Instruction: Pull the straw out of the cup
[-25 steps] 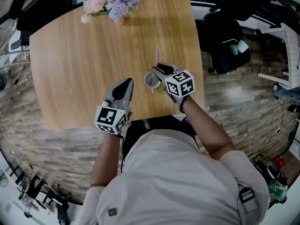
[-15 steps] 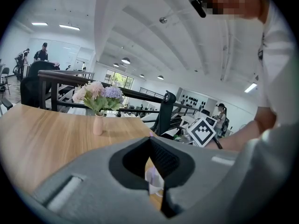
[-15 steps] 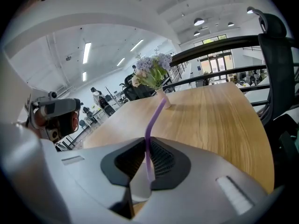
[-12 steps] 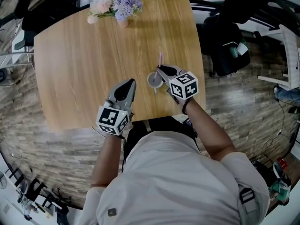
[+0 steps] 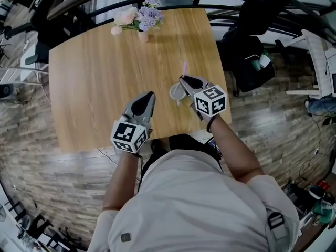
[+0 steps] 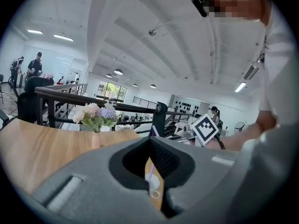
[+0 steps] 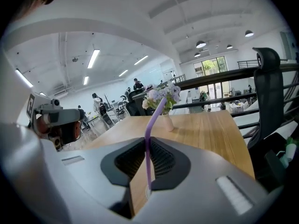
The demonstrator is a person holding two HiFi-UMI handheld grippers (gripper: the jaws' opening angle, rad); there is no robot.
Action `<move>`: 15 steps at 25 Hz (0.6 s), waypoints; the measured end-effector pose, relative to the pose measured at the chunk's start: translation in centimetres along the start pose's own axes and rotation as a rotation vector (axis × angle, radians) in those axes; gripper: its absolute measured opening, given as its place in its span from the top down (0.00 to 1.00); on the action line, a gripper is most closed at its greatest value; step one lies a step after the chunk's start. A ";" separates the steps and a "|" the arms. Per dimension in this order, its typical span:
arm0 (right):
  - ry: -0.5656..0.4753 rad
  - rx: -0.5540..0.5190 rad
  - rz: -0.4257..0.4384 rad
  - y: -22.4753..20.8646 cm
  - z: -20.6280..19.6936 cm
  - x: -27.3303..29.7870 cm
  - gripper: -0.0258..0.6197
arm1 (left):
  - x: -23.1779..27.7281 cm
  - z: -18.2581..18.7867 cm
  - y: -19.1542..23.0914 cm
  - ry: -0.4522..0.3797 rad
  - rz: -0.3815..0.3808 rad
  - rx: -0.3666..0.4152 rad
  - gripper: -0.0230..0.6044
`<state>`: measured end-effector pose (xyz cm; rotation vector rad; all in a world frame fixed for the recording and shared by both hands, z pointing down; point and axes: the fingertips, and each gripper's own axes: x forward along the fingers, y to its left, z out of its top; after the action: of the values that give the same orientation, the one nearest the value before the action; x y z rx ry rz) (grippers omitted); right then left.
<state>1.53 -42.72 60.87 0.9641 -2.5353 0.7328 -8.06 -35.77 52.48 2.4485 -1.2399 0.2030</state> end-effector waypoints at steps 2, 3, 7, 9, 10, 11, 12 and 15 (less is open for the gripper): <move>-0.031 -0.018 -0.014 1.1 1.3 -1.1 0.90 | -1.0 0.8 -0.4 -0.015 -0.007 0.010 0.96; -0.044 -0.024 -0.020 1.7 1.8 -1.7 0.90 | -1.5 1.1 -0.6 -0.019 -0.010 0.014 0.96; -0.096 -0.037 -0.037 4.7 2.9 -3.8 0.90 | -4.3 2.0 -1.4 -0.032 -0.029 0.040 0.96; -0.120 -0.044 -0.043 6.2 3.1 -4.6 0.90 | -5.7 2.4 -1.9 -0.043 -0.044 0.058 0.96; -0.133 -0.047 -0.046 7.0 3.2 -5.1 0.90 | -6.4 2.6 -2.2 -0.049 -0.051 0.065 0.96; -0.146 -0.049 -0.048 7.9 3.3 -5.6 0.90 | -7.2 2.8 -2.6 -0.054 -0.058 0.072 0.96; -0.159 -0.052 -0.050 8.8 3.4 -6.2 0.90 | -8.0 2.9 -2.9 -0.060 -0.064 0.077 0.96; -0.196 -0.063 -0.055 11.8 3.6 -7.7 0.90 | -10.7 3.3 -3.9 -0.076 -0.085 0.098 0.96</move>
<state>-1.50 -33.24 50.18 1.1295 -2.6680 0.5630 -11.50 -27.11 45.21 2.6096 -1.1796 0.1519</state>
